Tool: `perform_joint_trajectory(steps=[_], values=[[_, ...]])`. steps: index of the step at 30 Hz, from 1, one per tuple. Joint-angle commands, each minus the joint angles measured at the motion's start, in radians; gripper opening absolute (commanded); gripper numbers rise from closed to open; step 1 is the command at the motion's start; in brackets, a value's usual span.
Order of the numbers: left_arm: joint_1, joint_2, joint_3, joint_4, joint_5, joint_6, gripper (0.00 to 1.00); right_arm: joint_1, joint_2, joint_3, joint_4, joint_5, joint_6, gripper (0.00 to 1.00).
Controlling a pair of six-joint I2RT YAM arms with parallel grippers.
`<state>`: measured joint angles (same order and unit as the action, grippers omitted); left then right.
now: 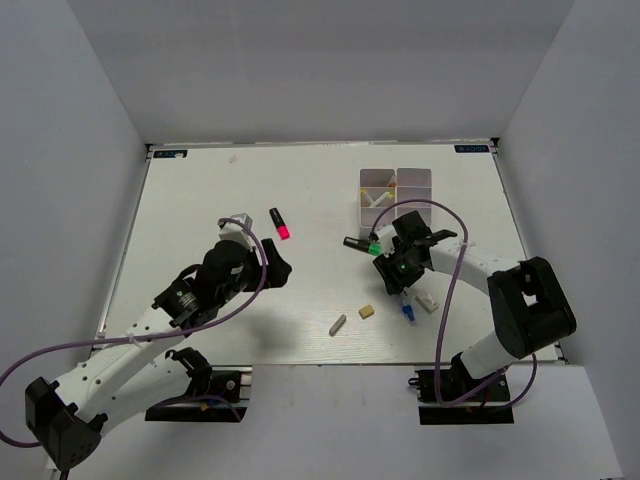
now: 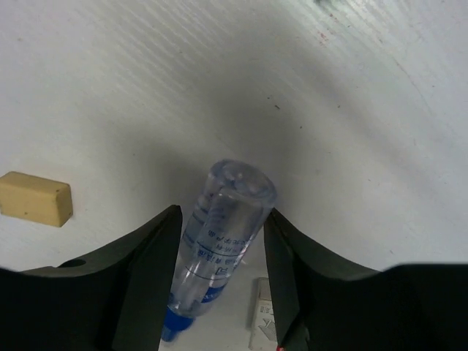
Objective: Sort the stationery into containers
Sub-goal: Grab a piece of stationery with the right arm, then place the stationery into the container
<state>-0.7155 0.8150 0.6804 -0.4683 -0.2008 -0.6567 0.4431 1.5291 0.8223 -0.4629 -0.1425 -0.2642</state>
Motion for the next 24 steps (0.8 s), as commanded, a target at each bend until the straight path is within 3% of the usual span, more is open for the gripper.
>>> perform_joint_trajectory(steps=[1,4,5,7,12,17,24], values=[[0.002,-0.013,0.019,-0.016,-0.019,-0.030,1.00,0.031,0.017,0.008,0.033,0.101,0.029,0.53],[0.002,0.032,0.010,-0.016,-0.019,-0.052,1.00,0.031,-0.009,0.020,0.009,0.092,0.022,0.32],[0.002,0.053,0.010,-0.016,-0.019,-0.061,1.00,0.032,-0.030,0.020,0.003,0.051,0.014,0.19],[0.002,0.076,0.010,-0.016,0.001,-0.095,1.00,0.023,-0.075,0.052,-0.031,-0.004,-0.021,0.03],[0.002,0.148,0.010,0.011,0.058,-0.116,1.00,0.002,-0.076,0.240,-0.209,-0.147,-0.124,0.00],[0.002,0.179,0.028,0.033,0.069,-0.116,1.00,-0.055,-0.076,0.489,-0.258,-0.256,-0.159,0.00],[0.002,0.170,0.005,0.042,0.069,-0.126,1.00,-0.148,-0.052,0.655,-0.063,-0.284,-0.153,0.00]])
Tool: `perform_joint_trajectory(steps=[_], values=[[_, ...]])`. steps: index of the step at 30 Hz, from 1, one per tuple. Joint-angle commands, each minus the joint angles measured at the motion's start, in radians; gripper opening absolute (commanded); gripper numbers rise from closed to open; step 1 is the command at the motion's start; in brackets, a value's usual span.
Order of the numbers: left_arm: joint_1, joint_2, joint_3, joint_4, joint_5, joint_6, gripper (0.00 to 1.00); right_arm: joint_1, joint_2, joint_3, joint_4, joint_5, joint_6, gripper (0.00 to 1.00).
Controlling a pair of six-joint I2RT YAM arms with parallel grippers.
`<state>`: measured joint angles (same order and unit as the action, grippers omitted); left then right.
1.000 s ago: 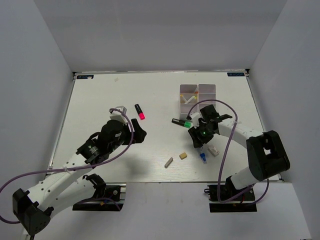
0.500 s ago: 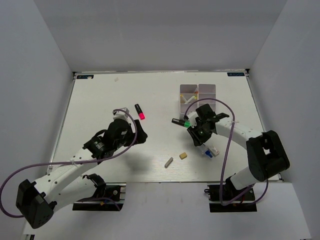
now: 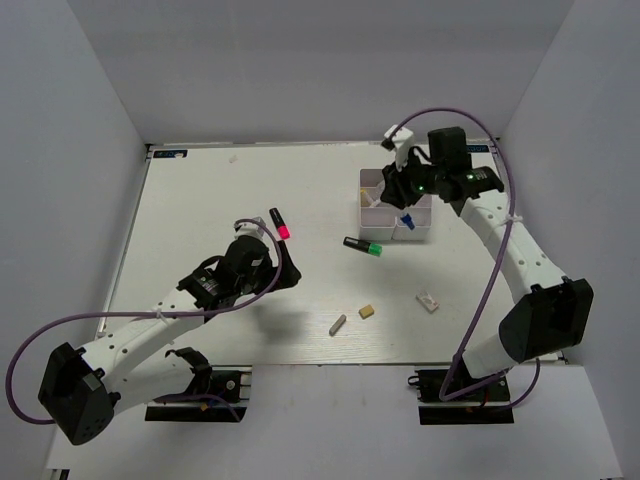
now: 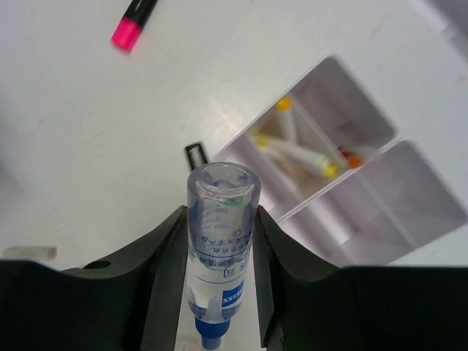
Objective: Sort the stationery into containers
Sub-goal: Place the stationery into the container
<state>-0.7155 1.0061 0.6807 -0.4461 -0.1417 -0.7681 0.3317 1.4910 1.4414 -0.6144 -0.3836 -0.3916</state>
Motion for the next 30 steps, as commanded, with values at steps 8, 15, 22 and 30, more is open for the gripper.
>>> perform_joint_trajectory(steps=[8,15,22,30], values=[[0.002,-0.052,-0.015,0.020,0.019,-0.014,1.00,-0.186,0.069,0.030,0.407,-0.230,-0.070,0.00],[0.002,-0.052,-0.015,0.020,0.028,-0.014,1.00,-0.238,0.224,0.112,0.507,-0.412,-0.145,0.00],[0.002,-0.052,-0.024,0.009,0.037,-0.014,1.00,-0.278,0.340,0.151,0.642,-0.486,-0.127,0.00],[0.002,-0.043,-0.024,0.000,0.028,-0.014,1.00,-0.315,0.423,0.177,0.731,-0.511,-0.092,0.00]])
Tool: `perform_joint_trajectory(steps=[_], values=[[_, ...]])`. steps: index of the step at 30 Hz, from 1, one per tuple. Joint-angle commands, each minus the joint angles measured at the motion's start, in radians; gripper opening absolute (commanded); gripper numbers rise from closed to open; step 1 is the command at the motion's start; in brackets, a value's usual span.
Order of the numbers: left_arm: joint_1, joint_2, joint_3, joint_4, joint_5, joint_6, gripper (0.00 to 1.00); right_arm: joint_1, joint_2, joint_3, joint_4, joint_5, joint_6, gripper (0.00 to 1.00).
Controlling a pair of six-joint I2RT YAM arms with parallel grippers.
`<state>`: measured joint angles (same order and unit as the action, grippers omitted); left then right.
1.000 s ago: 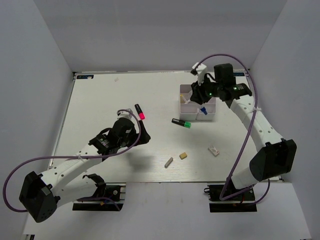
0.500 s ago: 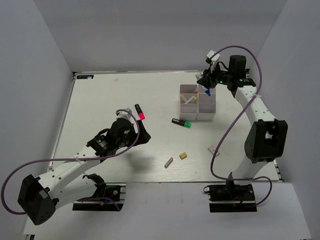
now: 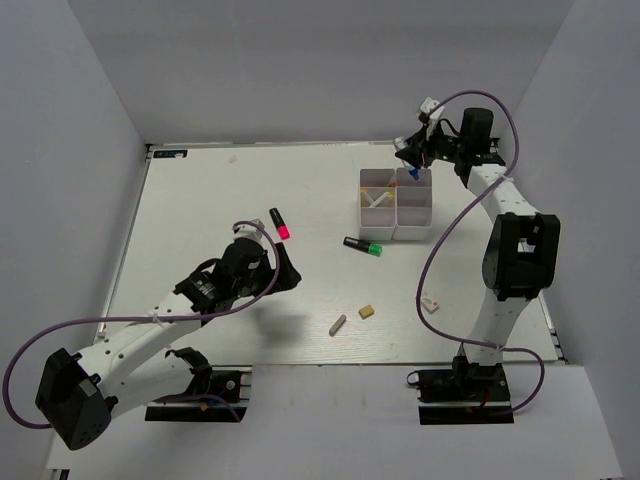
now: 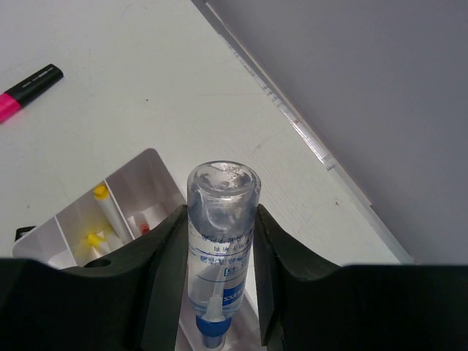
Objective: Sort the stationery into containers
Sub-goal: Place the stationery into the container, then grab a piece of stationery with the left arm
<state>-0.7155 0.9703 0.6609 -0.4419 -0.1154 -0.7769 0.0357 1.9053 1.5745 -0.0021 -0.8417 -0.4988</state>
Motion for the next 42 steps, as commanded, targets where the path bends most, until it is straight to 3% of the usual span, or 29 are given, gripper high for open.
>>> perform_joint_trajectory(steps=[1,6,13,18,25,33,37,39,41,42], values=[[0.002,-0.007,-0.004,-0.004,0.002,-0.005,1.00,-0.020,0.017,0.042,0.120,-0.066,0.013,0.00],[0.002,0.015,0.017,-0.014,0.002,-0.015,1.00,-0.025,0.054,0.036,0.085,-0.105,-0.047,0.00],[0.002,0.045,0.063,-0.032,-0.049,-0.024,1.00,-0.062,0.031,-0.028,0.051,-0.155,-0.073,0.37],[0.002,0.123,0.072,-0.014,-0.038,-0.033,1.00,-0.076,-0.002,-0.065,0.027,-0.166,-0.092,0.43],[0.002,0.182,0.121,-0.001,-0.064,-0.033,1.00,-0.085,-0.040,-0.096,-0.024,-0.171,-0.129,0.59],[0.034,0.350,0.264,-0.058,-0.133,-0.022,1.00,-0.092,-0.144,-0.117,-0.012,-0.090,-0.057,0.60],[0.085,0.415,0.312,-0.061,-0.144,0.001,0.95,-0.103,-0.322,-0.263,0.187,0.004,0.086,0.60],[0.122,0.456,0.345,-0.052,-0.144,0.001,0.94,-0.106,-0.403,-0.340,0.225,0.134,0.162,0.74],[0.160,0.493,0.390,-0.052,-0.144,0.025,0.92,-0.111,-0.423,-0.315,0.057,0.132,0.223,0.75],[0.174,0.536,0.408,-0.052,-0.144,0.034,0.89,-0.117,-0.419,-0.292,-0.029,0.077,0.201,0.68]])
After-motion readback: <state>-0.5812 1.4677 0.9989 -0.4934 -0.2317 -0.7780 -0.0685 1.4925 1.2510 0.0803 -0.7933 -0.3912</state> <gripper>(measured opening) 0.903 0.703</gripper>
